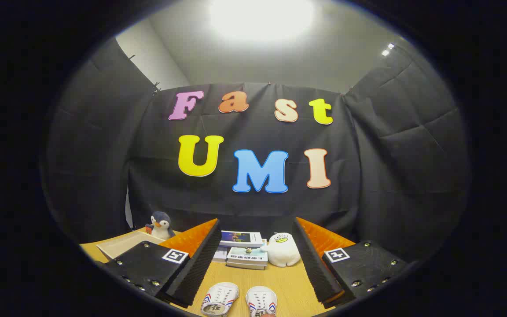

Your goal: Open the storage box then place both shoes into the box .Put the left shoe in first, then the right shoe, with the right side of both shoes facing outward in a uniform manner.

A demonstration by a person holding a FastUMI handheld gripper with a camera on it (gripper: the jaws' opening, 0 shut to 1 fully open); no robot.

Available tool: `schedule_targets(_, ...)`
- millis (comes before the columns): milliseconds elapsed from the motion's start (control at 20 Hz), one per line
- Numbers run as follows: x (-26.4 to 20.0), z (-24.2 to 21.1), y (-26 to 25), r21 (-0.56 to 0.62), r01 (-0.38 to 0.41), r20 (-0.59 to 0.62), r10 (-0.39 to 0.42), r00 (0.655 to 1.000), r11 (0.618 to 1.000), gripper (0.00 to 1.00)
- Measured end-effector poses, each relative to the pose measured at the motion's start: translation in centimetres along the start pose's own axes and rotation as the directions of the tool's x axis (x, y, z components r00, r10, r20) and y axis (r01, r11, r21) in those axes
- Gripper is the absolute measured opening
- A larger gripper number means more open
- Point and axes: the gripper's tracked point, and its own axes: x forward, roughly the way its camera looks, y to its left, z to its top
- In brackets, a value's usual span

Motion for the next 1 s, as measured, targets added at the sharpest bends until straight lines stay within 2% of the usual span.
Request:
schedule_targets(800, -0.2, -0.3, 0.4, 0.005, 0.004, -0.001, -0.004, 1.0, 1.0, 0.97)
schedule_targets(1000, -0.2, -1.0, 2.0, 0.073, -0.052, -0.034, 0.055, 0.998, 0.996, 0.97)
